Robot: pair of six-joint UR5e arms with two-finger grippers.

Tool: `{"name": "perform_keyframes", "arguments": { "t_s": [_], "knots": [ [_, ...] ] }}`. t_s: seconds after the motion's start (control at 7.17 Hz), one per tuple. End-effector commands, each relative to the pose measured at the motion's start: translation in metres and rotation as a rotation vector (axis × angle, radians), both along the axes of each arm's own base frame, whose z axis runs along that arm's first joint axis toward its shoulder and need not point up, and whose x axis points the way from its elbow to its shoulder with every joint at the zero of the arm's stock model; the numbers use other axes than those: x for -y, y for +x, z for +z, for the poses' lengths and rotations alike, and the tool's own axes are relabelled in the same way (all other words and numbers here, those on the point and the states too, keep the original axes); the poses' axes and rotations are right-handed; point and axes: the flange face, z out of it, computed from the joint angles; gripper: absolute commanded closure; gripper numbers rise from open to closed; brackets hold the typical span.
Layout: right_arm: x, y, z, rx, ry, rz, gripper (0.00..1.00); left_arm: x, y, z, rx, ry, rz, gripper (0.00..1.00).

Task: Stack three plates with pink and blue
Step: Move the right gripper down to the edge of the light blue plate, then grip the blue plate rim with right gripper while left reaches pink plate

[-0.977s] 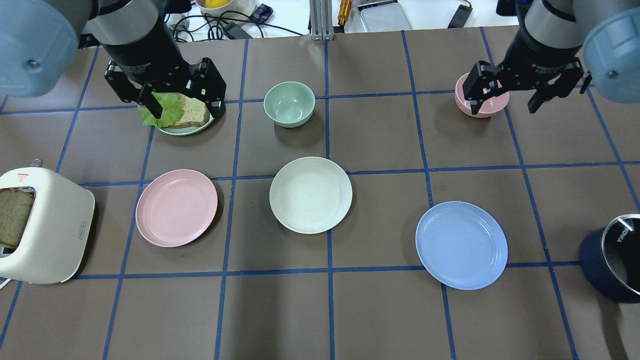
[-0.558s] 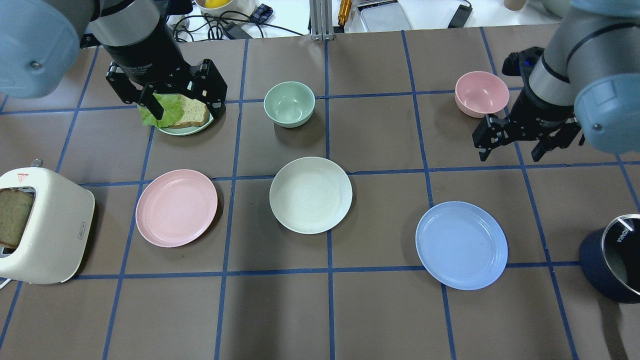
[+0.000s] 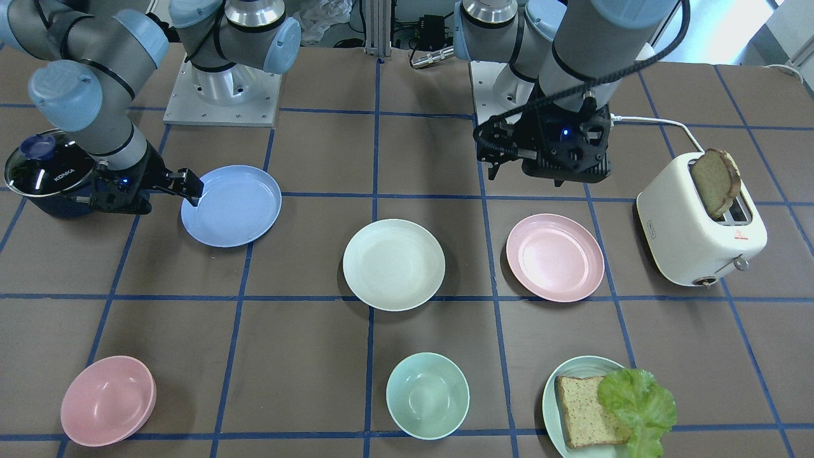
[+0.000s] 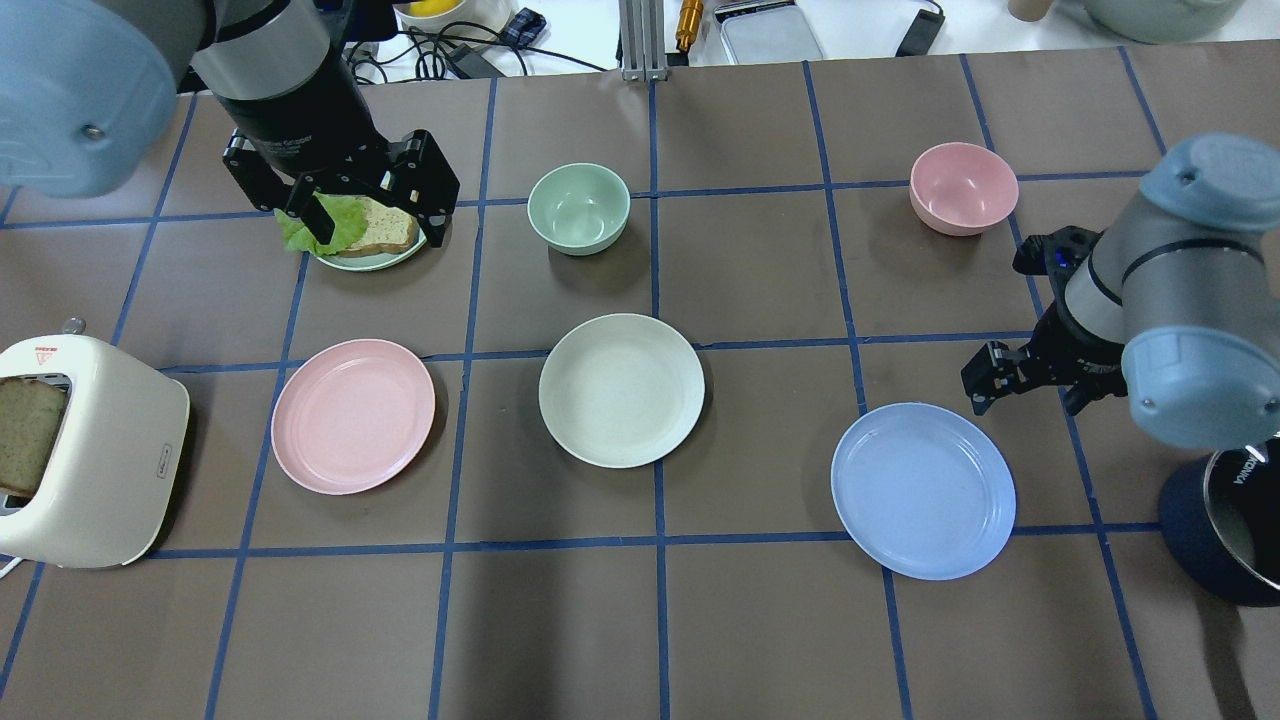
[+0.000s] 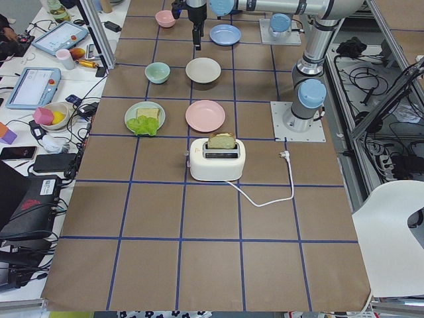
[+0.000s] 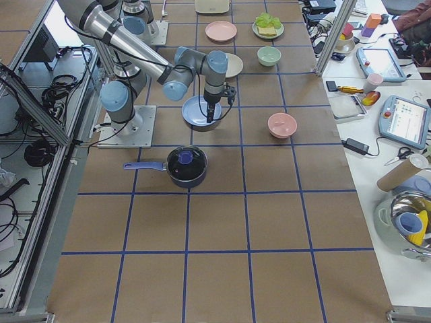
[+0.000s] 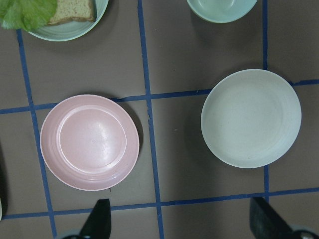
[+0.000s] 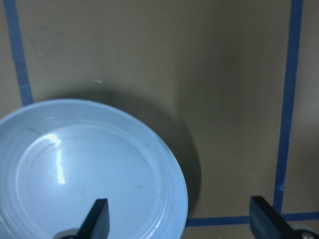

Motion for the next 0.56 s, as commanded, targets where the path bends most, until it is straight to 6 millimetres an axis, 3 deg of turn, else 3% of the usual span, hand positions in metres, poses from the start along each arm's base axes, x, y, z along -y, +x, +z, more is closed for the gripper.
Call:
{"name": "perform_keyframes", "arguments": {
  "t_s": [0.0, 0.14, 0.42],
  "knots": [
    [-0.026, -0.001, -0.033, -0.027, -0.053, 0.025, 0.0, 0.009, 0.01, -0.088, 0.001, 0.014, 0.015, 0.0],
    [-0.03, -0.01, -0.037, -0.013, -0.043, 0.047, 0.0, 0.004, 0.016, -0.143, 0.014, 0.024, -0.026, 0.0],
    [-0.048, -0.005, -0.055, 0.015, -0.021, 0.027, 0.0, -0.011, 0.046, -0.205, 0.062, 0.044, -0.057, 0.0]
  ]
}}
